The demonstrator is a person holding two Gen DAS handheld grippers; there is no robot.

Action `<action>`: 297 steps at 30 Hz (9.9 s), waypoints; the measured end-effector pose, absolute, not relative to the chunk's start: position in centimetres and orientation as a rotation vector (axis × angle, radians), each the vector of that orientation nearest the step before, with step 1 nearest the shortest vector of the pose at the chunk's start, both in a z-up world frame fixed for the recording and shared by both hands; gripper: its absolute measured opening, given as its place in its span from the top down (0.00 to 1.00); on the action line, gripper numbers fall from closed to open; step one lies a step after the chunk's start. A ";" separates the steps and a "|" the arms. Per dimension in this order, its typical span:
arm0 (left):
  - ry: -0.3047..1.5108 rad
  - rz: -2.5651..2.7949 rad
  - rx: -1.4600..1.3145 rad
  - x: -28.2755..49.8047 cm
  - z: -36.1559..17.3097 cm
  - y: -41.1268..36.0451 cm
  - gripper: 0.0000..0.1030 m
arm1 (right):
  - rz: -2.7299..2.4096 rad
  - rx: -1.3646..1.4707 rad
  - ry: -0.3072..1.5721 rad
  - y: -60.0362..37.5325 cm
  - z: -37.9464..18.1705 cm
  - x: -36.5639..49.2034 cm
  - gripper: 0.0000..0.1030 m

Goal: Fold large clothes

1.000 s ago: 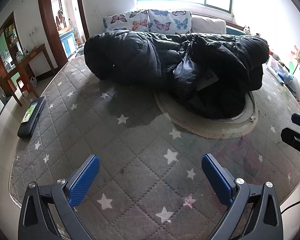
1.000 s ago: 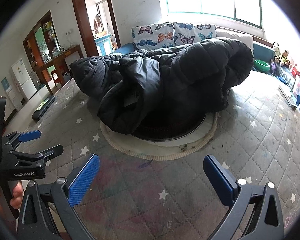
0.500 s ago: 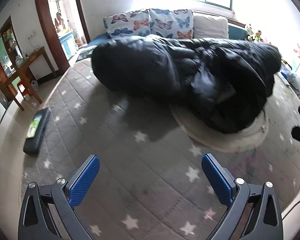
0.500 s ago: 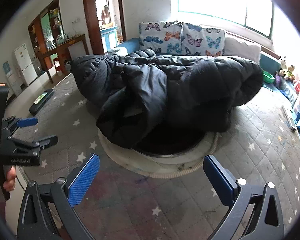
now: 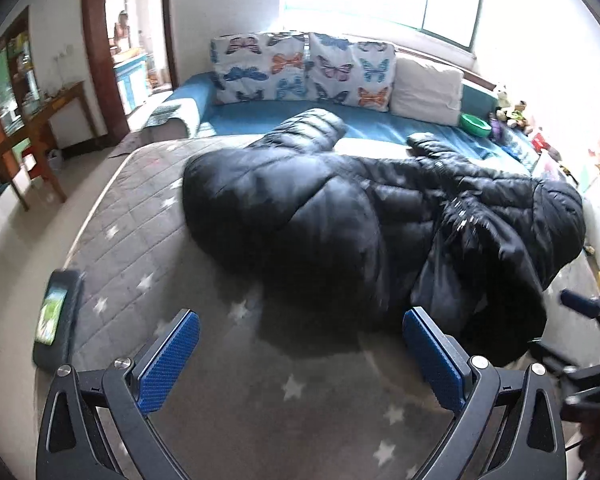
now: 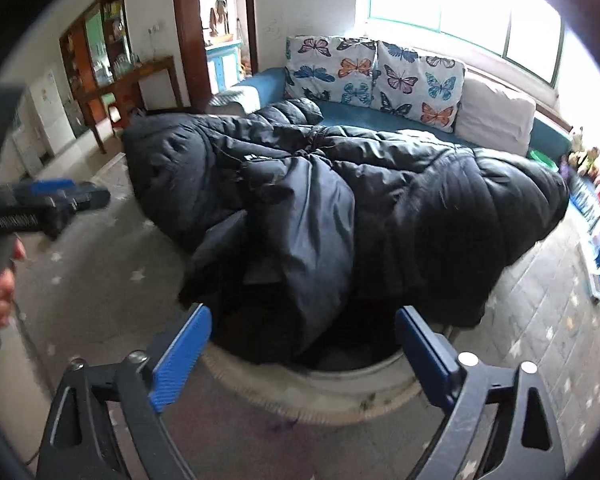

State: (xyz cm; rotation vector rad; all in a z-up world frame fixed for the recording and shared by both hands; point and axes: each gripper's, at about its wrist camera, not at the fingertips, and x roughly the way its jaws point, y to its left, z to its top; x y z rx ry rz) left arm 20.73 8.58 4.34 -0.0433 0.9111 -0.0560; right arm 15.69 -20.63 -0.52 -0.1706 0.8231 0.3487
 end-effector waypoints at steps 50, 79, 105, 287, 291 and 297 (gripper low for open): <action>0.992 -0.202 0.164 -1.1 9.1 11.2 0.16 | 0.591 -0.342 1.011 -26.5 4.6 6.9 0.37; 1.214 -0.205 0.073 26.9 -2.2 8.4 0.16 | 0.105 0.143 1.345 -37.1 -9.4 33.0 0.72; 1.148 -0.209 -0.018 37.0 -2.2 8.6 0.79 | 0.183 0.048 1.163 -31.1 -8.1 38.2 0.84; 0.957 -0.126 -0.573 37.7 -1.0 24.2 0.89 | 0.340 -0.115 0.964 -31.4 -6.4 18.5 0.14; 0.817 -0.171 -0.417 34.2 6.1 20.2 0.89 | 0.358 -0.058 0.947 -31.8 -5.4 18.0 0.14; 0.649 -0.305 -0.056 25.0 14.0 8.1 0.89 | 0.370 0.019 0.832 -33.4 -2.5 15.5 0.14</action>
